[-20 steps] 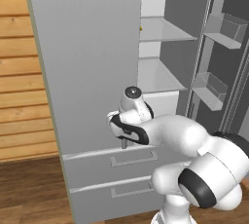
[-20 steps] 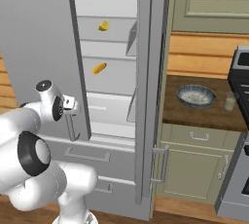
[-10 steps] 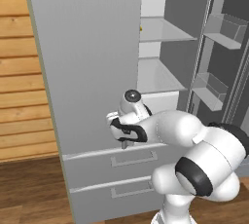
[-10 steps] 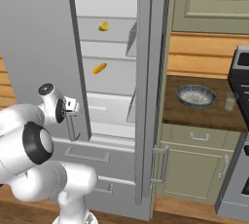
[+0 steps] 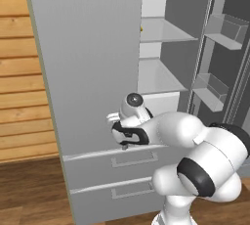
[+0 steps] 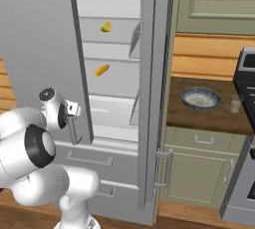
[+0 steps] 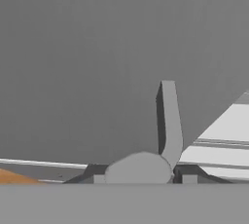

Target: Grab a lemon wedge from the fridge and one ice cube from the ice bowl, and put them in the glass of lemonade.

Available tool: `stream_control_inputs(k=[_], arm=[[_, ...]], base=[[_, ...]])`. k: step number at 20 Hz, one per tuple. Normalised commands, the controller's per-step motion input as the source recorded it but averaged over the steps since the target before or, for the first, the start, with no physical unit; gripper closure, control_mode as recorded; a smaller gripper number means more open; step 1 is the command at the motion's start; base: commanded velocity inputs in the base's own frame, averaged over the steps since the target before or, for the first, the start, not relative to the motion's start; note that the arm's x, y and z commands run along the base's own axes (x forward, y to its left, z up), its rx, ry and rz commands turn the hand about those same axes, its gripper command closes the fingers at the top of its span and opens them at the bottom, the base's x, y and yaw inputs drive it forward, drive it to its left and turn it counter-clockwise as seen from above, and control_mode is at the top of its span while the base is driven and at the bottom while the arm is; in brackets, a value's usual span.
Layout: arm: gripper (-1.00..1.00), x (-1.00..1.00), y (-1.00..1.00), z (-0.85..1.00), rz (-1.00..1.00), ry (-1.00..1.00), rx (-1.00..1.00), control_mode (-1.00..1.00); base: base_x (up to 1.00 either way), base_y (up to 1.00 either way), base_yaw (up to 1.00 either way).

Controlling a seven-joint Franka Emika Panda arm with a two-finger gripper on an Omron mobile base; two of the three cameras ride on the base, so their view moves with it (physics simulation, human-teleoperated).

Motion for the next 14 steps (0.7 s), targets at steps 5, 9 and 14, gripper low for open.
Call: stream_control_inputs(k=[5, 9, 14], arm=[[1.00, 0.13, 0.35, -0.19, 0.00, 0.00, 0.00, -1.00], [1.00, -0.16, 0.88, 0.00, 0.02, 0.00, 0.00, -1.00], [1.00, -0.69, 1.00, 0.00, 0.06, 0.00, 0.00, -1.00]], base=[[0.00, 0.00, 0.00], [0.00, 0.00, 0.00], [0.00, 0.00, 0.00]])
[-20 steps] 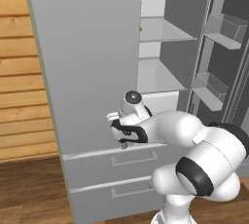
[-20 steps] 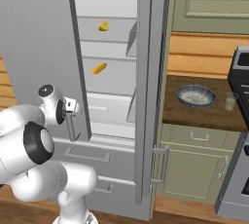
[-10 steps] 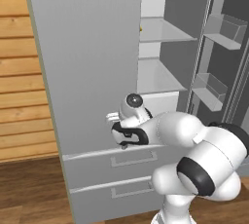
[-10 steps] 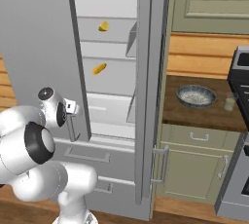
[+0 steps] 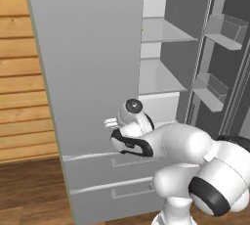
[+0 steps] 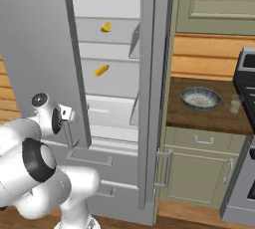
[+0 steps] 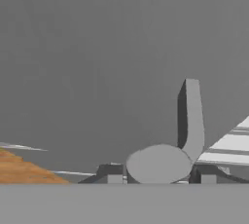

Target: Grab a lemon wedge from the fridge and one ice cube from the ice bowl, and put them in the glass of lemonade.

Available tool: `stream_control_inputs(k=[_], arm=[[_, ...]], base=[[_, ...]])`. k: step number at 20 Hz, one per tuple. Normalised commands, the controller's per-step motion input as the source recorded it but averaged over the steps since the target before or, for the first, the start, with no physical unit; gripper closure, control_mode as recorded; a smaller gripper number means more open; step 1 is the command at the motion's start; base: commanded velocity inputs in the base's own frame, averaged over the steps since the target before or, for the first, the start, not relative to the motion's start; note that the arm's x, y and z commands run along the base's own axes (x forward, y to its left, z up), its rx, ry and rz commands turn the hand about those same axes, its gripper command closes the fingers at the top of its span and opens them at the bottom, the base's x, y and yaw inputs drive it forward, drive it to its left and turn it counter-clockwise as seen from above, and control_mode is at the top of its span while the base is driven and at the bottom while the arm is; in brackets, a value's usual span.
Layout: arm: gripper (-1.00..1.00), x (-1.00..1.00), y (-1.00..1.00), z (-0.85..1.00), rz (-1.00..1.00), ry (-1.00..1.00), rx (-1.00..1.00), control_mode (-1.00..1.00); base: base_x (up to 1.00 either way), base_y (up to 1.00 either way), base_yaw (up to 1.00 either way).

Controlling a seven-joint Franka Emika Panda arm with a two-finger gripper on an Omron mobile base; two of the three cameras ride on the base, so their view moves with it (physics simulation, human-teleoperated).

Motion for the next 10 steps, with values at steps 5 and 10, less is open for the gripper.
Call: stream_control_inputs(k=[5, 10], arm=[[1.00, -0.93, 1.00, 0.01, 0.11, 0.00, 0.00, -1.00], [1.00, -0.96, 1.00, 0.25, 0.12, 0.00, 0.00, -1.00]], base=[[0.00, 0.00, 0.00], [0.00, 0.00, 0.00]])
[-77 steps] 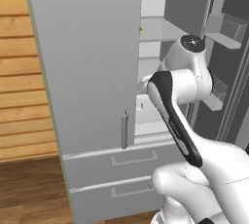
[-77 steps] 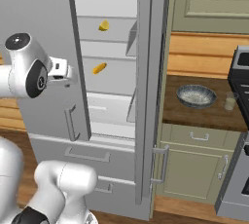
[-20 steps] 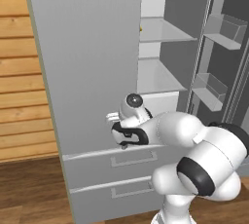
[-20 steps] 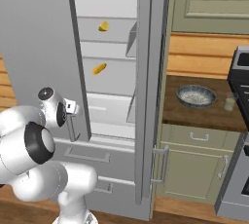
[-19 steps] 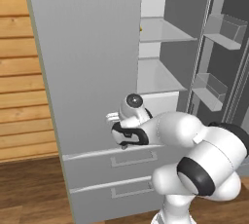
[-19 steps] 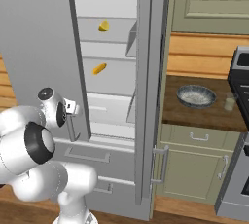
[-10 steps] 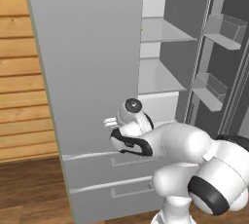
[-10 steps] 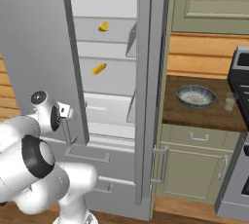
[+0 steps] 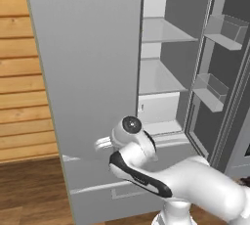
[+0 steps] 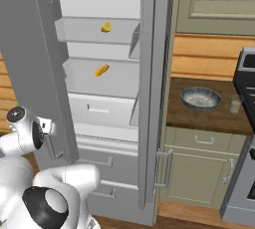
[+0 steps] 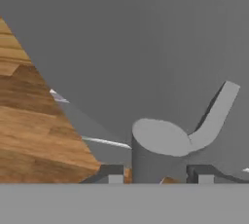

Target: Grab a lemon wedge from the fridge and one ice cube from the ice bowl, and put them in the glass of lemonade.

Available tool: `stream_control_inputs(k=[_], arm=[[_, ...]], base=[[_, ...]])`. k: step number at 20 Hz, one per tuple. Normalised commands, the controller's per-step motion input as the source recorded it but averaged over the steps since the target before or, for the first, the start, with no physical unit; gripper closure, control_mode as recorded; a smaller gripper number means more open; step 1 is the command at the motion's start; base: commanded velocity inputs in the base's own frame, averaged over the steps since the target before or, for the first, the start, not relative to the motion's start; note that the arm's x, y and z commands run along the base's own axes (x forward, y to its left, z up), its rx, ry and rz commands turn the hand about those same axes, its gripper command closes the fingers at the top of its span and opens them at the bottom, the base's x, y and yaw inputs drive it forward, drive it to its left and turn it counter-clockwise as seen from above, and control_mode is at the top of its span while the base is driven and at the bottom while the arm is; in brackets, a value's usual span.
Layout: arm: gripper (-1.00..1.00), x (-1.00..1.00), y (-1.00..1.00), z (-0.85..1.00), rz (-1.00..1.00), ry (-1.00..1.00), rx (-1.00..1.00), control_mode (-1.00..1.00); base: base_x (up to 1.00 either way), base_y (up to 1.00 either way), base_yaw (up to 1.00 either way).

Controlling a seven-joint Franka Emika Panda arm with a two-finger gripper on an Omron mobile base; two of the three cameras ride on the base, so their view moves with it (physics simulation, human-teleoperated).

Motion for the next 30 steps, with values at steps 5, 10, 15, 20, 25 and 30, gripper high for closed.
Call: stream_control_inputs(k=[5, 10, 15, 20, 25, 30], arm=[[-1.00, -0.98, 1.00, 0.19, 0.15, 0.00, -0.02, -1.00], [-1.00, -0.98, 0.33, 0.56, 0.13, -0.10, 0.00, -1.00], [-1.00, -1.00, -0.08, 0.98, 0.02, -0.26, 0.03, -1.00], [-1.00, -0.95, -0.20, 1.00, 0.00, -0.05, 0.00, -1.00], [-1.00, -0.38, -0.08, 1.00, 0.00, 0.03, 0.00, -1.00], [-1.00, -0.01, -0.03, 1.00, 0.04, 0.11, -0.01, -1.00]], base=[[0.00, 0.00, 0.00], [0.00, 0.00, 0.00], [0.00, 0.00, 0.00], [0.00, 0.00, 0.00], [0.00, 0.00, 0.00], [0.00, 0.00, 0.00]])
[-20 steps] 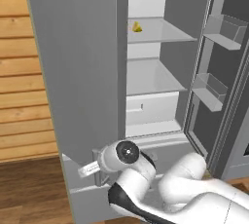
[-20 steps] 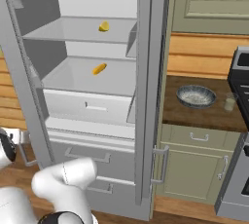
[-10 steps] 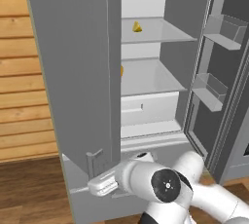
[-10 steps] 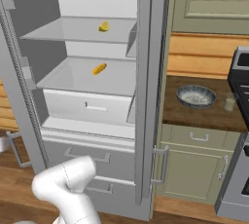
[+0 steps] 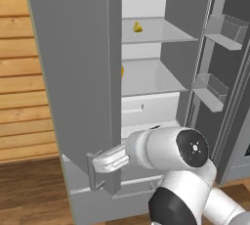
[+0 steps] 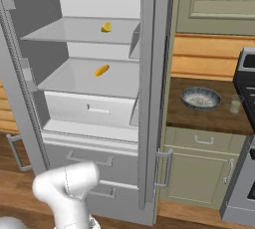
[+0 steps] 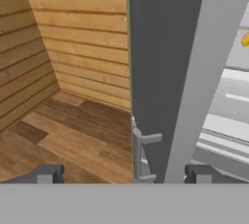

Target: Grab a lemon wedge from the fridge and one ice cube from the ice bowl, and put them in the glass of lemonade.

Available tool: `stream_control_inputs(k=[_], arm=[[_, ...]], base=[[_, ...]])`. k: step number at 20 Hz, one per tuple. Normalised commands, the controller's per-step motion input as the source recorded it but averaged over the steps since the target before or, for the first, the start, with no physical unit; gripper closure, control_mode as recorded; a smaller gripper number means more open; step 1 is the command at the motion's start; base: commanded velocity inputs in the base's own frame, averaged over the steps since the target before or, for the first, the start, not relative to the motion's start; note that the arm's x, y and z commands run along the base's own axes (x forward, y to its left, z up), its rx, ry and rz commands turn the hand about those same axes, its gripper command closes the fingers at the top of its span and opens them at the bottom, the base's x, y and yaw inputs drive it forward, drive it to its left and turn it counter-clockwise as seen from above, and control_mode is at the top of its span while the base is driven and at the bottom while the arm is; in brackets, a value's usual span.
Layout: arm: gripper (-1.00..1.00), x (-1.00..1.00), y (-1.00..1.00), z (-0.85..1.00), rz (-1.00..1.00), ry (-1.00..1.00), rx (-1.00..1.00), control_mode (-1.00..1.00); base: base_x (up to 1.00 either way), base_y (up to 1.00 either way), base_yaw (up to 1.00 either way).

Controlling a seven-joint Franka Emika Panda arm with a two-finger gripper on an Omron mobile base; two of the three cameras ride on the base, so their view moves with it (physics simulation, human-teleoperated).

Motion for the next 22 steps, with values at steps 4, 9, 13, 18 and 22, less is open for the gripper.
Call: stream_control_inputs(k=[4, 9, 13, 18, 22], arm=[[-1.00, 0.00, -0.42, 1.00, 0.09, 0.12, 0.00, -1.00], [-1.00, -0.11, -0.57, 1.00, 0.14, 0.03, 0.02, -1.00], [-1.00, 0.02, -0.72, 0.82, 0.20, 0.08, 0.05, -1.00], [-1.00, 0.53, -0.66, 0.24, 0.19, 0.24, 0.04, -1.00], [-1.00, 0.92, -0.11, 0.00, 0.12, 0.02, 0.02, -1.00]], base=[[0.00, 0.00, 0.00], [0.00, 0.00, 0.00], [0.00, 0.00, 0.00], [0.00, 0.00, 0.00], [0.00, 0.00, 0.00]])
